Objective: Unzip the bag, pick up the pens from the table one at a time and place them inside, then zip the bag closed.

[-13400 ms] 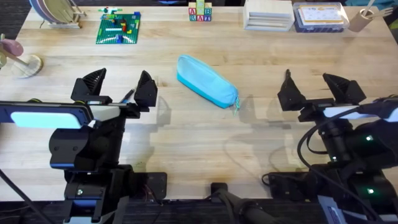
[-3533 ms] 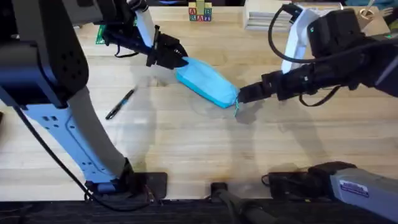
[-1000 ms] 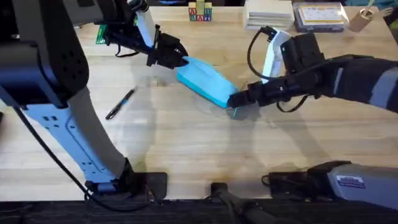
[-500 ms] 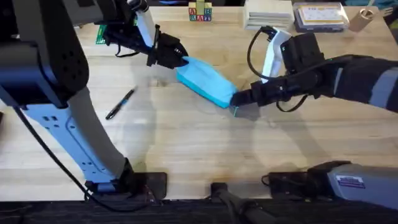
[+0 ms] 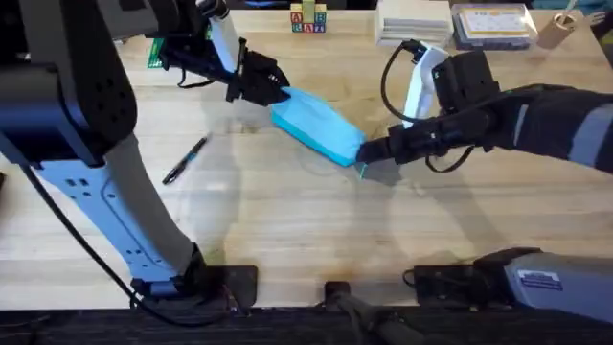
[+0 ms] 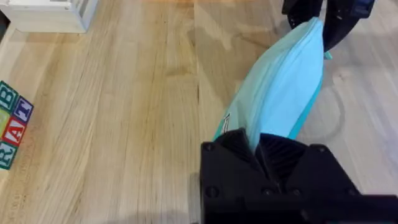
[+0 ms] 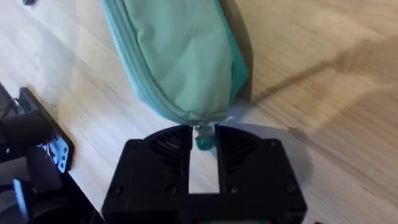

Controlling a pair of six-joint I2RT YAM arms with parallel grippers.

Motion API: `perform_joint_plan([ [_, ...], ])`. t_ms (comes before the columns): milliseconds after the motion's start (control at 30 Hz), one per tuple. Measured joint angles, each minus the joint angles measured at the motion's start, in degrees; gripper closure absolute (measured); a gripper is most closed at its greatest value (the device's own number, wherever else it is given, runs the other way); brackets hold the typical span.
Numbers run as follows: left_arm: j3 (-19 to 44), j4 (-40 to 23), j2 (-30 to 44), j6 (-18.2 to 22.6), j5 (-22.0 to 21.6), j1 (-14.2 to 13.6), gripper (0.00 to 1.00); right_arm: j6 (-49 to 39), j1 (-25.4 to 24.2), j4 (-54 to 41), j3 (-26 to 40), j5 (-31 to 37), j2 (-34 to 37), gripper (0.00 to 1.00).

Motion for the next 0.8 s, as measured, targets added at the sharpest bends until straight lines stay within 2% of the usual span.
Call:
perform_joint_plan([
  [200, 0.00, -0.02, -0.02, -0.02, 0.00, 0.00, 0.959, -0.02, 0.00, 0.02, 0.00, 0.02, 0.02, 0.821],
  [367, 0.00, 0.00, -0.02, 0.00, 0.00, 0.00, 0.958, 0.00, 0.00, 0.02, 0.00, 0.00, 0.00, 0.956],
  [800, 0.00, 0.00, 0.00, -0.02, 0.02, 0.00, 0.959, 0.00, 0.00, -0.09, 0.00, 0.00, 0.02, 0.969],
])
